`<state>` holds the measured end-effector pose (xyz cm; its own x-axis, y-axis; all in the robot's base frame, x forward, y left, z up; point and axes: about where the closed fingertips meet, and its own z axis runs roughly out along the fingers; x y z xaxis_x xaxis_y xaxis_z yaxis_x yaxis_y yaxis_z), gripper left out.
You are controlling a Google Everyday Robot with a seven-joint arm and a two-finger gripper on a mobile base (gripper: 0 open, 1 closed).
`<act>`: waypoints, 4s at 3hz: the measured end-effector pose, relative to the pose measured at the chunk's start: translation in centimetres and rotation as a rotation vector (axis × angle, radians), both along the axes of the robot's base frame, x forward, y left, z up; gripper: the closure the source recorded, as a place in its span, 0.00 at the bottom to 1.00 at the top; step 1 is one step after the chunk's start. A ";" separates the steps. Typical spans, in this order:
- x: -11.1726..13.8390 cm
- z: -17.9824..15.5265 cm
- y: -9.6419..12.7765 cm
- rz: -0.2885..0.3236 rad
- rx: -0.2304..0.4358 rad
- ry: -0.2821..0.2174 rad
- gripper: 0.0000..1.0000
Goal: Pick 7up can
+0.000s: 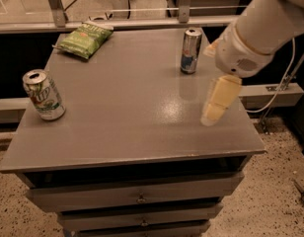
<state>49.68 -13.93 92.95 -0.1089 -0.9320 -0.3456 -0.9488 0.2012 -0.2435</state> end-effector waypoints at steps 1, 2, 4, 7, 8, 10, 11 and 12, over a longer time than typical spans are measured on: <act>3.9 -2.7 7.0 0.078 0.138 -0.012 0.00; 6.6 -3.8 14.1 0.135 0.283 -0.030 0.00; 6.4 -3.8 15.2 0.148 0.331 -0.026 0.00; 10.1 -6.5 30.5 0.282 0.721 -0.009 0.00; 9.9 -7.2 34.4 0.334 0.817 0.033 0.00; 7.8 -6.1 37.3 0.404 0.916 0.095 0.00; 6.3 -5.9 38.8 0.439 0.953 0.127 0.12; 5.1 -5.4 40.2 0.472 0.990 0.153 0.34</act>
Offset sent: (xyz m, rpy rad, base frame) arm 0.0953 0.2170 -0.0488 0.4520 -0.0359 0.2021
